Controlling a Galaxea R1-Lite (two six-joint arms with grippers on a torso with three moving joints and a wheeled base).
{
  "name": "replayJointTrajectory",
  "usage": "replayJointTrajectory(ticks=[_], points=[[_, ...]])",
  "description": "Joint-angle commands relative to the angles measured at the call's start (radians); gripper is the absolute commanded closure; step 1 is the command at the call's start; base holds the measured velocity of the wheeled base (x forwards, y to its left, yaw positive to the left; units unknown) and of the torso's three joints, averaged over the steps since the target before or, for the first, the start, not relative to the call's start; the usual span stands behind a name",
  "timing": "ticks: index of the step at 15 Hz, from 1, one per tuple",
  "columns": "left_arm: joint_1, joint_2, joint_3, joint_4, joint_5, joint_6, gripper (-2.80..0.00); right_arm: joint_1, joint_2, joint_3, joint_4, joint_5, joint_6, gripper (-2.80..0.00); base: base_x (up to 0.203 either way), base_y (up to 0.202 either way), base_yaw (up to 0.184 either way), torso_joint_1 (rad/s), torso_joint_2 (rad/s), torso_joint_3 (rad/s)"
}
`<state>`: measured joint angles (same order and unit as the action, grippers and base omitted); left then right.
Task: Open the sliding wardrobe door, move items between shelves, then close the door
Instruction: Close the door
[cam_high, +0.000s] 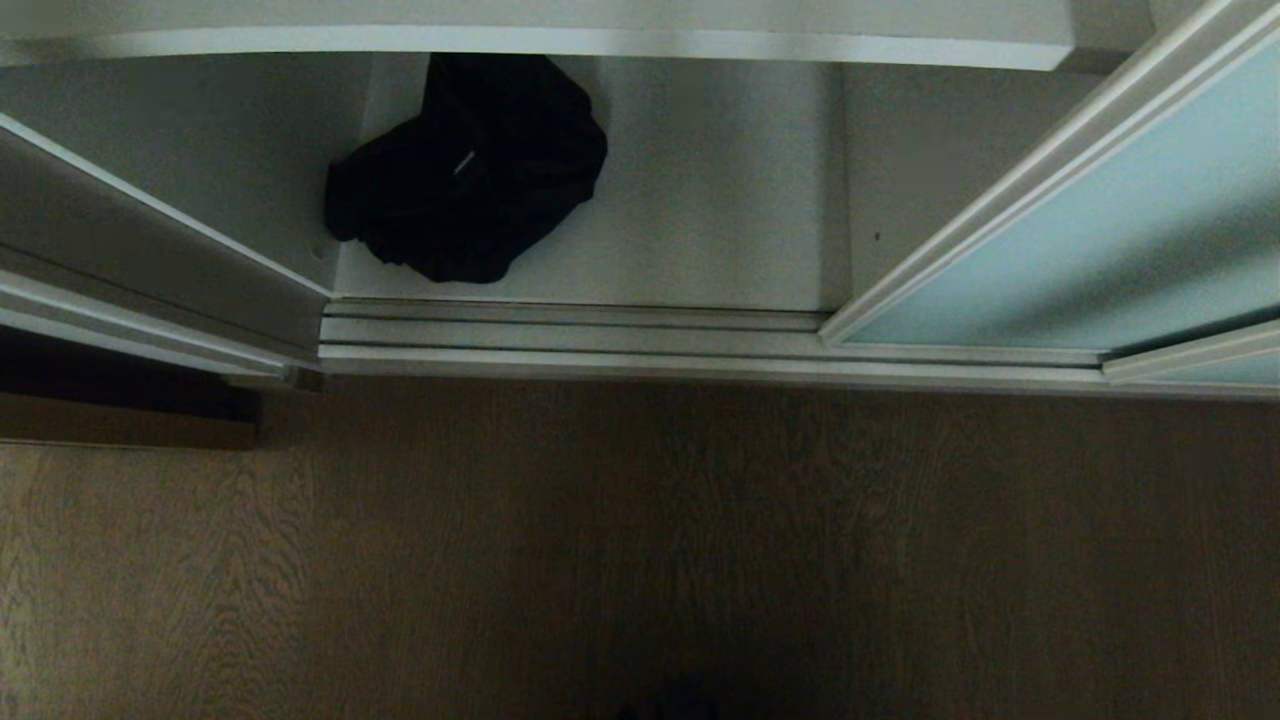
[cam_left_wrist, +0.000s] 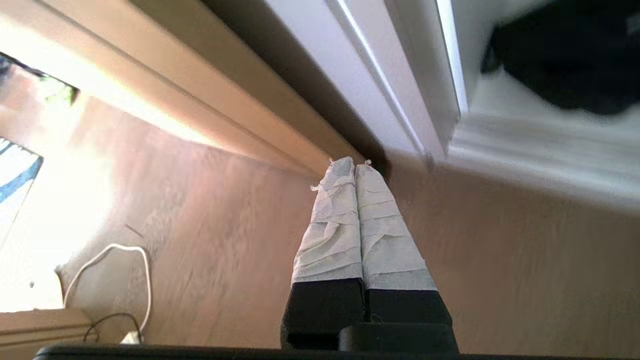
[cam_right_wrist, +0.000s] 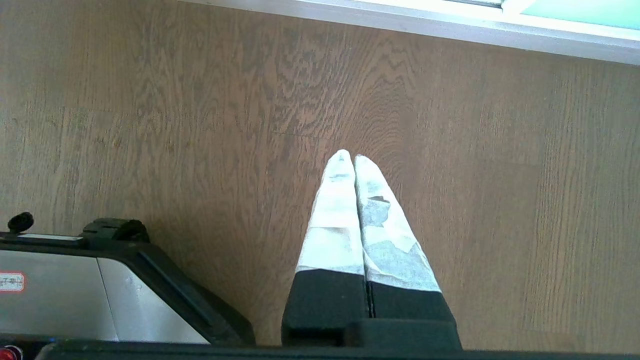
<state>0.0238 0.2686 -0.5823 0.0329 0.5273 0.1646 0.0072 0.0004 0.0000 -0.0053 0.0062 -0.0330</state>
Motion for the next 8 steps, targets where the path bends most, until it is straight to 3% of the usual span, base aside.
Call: replayJointTrajectory(ticks=[1, 3, 5, 8], points=[[0.008, -0.136, 0.108, 0.021, -0.042, 0.010, 0.00, 0.000, -0.003, 0.000, -0.001, 0.000, -0.001, 0.00, 0.000, 0.000, 0.000, 0.000, 0.00, 0.000], [0.004, -0.251, 0.238, 0.046, -0.134, 0.047, 0.00, 0.000, -0.003, 0.000, -0.001, 0.000, 0.000, 0.00, 0.000, 0.000, 0.000, 0.000, 0.00, 0.000], [0.003, -0.264, 0.354, 0.029, -0.214, 0.043, 0.00, 0.000, -0.003, 0.000, -0.001, 0.000, -0.001, 0.00, 0.000, 0.000, 0.000, 0.000, 0.00, 0.000], [0.002, -0.265, 0.545, -0.119, -0.346, 0.052, 0.00, 0.000, -0.003, 0.000, -0.001, 0.001, -0.001, 0.00, 0.000, 0.000, 0.000, 0.000, 0.00, 0.000]])
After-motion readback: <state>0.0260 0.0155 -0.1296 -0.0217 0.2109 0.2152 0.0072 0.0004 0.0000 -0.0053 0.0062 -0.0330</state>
